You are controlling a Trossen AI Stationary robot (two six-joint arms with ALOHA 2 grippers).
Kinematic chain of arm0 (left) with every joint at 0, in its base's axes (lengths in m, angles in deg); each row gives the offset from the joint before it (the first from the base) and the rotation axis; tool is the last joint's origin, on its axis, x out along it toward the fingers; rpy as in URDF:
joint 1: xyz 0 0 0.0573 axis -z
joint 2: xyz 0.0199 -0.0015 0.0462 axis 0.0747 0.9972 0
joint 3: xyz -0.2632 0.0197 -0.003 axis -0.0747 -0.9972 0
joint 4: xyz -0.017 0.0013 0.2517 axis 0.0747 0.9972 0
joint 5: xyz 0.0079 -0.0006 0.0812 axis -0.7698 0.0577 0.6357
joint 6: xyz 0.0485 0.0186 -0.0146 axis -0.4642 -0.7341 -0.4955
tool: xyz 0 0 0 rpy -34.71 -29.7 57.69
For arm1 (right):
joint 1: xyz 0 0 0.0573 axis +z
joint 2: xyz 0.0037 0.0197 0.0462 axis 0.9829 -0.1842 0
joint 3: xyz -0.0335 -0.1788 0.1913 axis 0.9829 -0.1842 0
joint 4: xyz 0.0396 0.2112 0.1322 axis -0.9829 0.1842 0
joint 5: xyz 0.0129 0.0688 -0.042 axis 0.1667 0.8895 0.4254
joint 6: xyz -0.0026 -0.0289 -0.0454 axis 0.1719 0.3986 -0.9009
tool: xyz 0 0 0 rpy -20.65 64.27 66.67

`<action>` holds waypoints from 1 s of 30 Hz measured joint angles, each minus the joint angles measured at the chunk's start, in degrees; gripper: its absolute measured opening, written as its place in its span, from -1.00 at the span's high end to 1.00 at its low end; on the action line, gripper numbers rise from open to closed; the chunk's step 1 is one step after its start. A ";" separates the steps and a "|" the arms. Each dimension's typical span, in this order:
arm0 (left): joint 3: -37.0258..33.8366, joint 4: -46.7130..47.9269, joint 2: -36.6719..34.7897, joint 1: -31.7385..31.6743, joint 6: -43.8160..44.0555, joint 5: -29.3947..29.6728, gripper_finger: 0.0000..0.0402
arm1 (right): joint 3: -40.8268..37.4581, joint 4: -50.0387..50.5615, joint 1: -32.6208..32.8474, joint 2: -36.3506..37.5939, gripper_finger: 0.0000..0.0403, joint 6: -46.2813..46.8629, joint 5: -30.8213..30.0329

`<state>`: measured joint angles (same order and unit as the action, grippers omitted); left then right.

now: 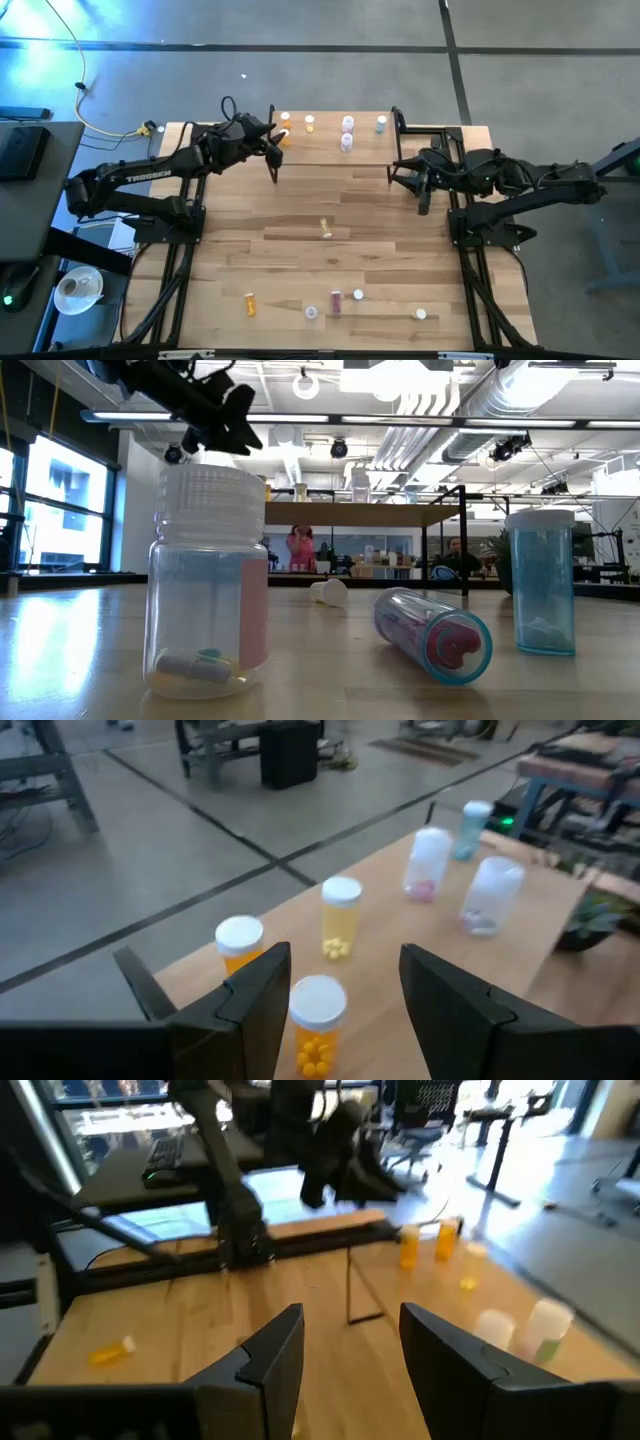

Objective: Pick and place medicine bottles onto shelf by color
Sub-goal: Put the right blue pill bottle on the shelf aligned with the other blue pill bottle

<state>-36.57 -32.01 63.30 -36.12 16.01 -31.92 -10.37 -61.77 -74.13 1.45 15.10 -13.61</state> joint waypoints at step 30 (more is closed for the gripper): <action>0.07 13.21 -7.25 23.96 2.78 -13.92 0.11 | 0.00 6.09 12.59 -19.60 -0.01 8.40 16.27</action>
<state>-36.50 -18.80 56.06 -12.16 18.79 -45.84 -10.37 -55.68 -61.54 -18.15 23.50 2.66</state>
